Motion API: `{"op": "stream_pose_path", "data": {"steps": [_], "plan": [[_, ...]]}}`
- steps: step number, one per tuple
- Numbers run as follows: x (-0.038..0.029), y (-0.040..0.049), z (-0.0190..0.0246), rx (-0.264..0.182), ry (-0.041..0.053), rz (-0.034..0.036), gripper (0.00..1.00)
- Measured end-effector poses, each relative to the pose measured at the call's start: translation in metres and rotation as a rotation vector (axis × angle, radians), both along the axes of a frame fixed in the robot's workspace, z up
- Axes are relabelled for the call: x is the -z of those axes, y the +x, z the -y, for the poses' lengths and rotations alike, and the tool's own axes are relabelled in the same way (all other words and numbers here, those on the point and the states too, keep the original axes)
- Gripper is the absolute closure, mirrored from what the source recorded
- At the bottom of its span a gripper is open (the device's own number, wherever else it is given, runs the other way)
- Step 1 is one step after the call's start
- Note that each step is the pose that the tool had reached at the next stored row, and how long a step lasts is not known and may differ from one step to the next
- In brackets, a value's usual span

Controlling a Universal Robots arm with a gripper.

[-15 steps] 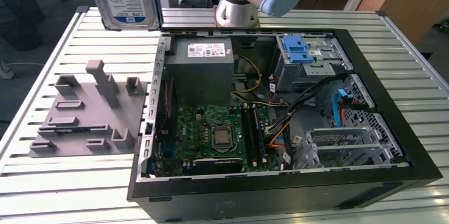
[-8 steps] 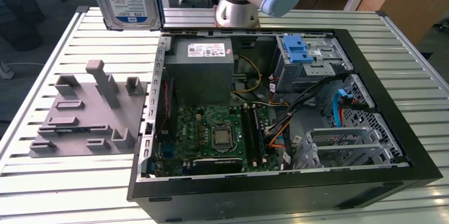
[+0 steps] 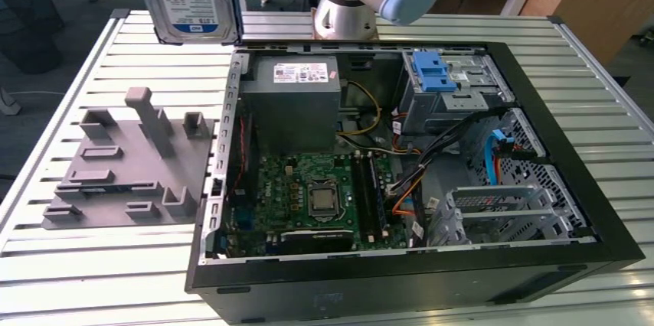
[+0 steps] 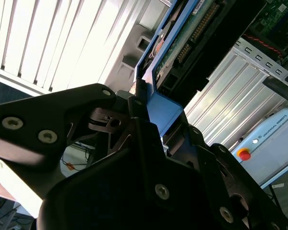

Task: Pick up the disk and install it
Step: 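Pick up the disk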

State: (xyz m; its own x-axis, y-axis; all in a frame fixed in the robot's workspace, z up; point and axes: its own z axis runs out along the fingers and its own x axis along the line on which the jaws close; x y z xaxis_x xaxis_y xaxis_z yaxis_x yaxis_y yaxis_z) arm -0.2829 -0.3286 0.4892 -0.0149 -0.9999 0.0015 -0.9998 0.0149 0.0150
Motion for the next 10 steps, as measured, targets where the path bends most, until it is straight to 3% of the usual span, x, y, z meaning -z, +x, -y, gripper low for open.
{"op": "stream_pose_path", "data": {"steps": [10], "plan": [[0.0,0.0078,0.0,0.0,0.0,0.0,0.63]]}}
